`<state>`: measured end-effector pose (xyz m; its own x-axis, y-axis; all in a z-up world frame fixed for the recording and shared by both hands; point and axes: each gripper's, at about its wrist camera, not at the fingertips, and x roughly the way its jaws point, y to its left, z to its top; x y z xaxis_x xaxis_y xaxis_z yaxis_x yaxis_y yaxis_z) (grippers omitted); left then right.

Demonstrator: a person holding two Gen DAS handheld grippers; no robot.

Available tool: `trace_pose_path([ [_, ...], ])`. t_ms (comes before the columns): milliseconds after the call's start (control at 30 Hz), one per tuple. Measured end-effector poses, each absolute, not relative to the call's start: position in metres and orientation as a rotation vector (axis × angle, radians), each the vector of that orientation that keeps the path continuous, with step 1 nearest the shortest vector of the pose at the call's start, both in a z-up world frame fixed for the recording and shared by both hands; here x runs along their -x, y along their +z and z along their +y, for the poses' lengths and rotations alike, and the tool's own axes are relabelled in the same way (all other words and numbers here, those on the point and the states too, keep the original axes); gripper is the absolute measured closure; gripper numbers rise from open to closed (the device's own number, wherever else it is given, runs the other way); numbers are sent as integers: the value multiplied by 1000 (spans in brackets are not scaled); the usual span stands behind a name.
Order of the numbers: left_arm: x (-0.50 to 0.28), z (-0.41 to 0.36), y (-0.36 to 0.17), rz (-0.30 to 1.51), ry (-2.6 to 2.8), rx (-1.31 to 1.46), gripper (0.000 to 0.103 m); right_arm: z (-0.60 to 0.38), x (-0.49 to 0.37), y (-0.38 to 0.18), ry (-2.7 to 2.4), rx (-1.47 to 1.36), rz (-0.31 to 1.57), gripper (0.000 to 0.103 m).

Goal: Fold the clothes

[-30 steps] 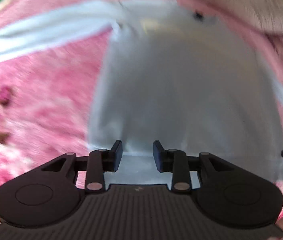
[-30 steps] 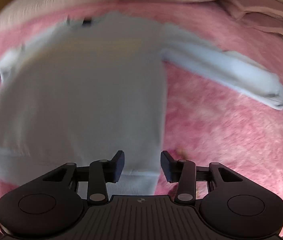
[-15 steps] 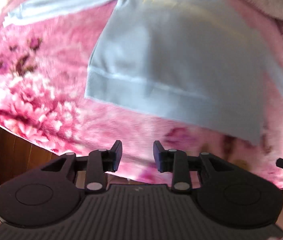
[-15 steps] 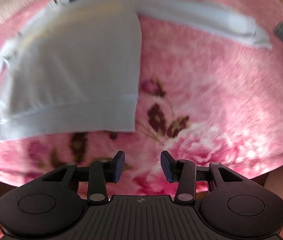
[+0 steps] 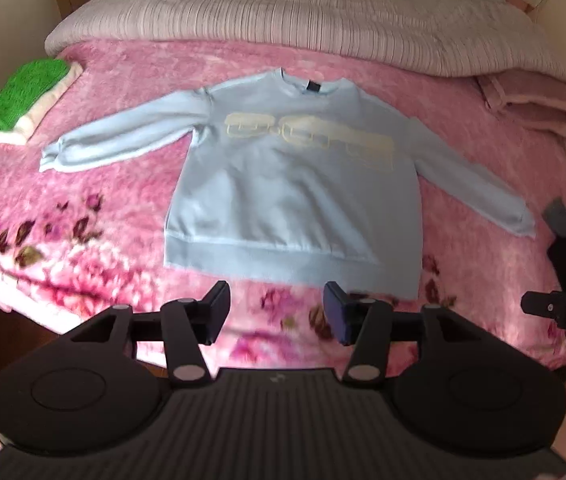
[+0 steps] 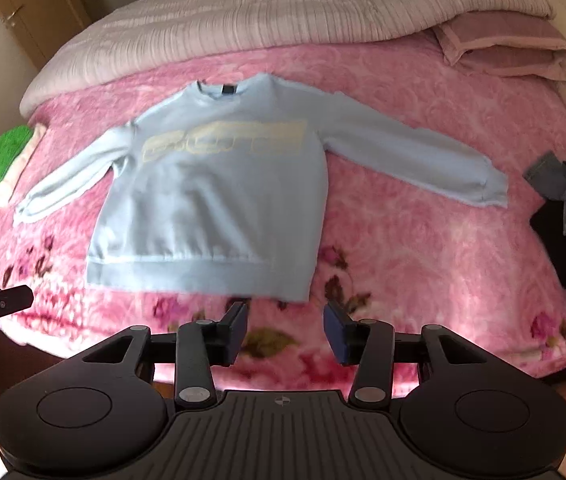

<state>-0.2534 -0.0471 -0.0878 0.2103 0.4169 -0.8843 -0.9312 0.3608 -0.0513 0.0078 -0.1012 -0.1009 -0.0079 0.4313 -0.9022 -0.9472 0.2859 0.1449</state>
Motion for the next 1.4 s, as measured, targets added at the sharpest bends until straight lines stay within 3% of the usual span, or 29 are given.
trace_pose_path([
  [233,250,-75,-77,945,1048,626,56,-131,6,-100,1205,674,1162,57],
  [467,246,-88,-66,937,1033,586,55,-144,10,-79,1183,680,1063,57],
  [1400,274,-96,-56,921,1089,597,52,-145,45,-60,1265,710,989,57],
])
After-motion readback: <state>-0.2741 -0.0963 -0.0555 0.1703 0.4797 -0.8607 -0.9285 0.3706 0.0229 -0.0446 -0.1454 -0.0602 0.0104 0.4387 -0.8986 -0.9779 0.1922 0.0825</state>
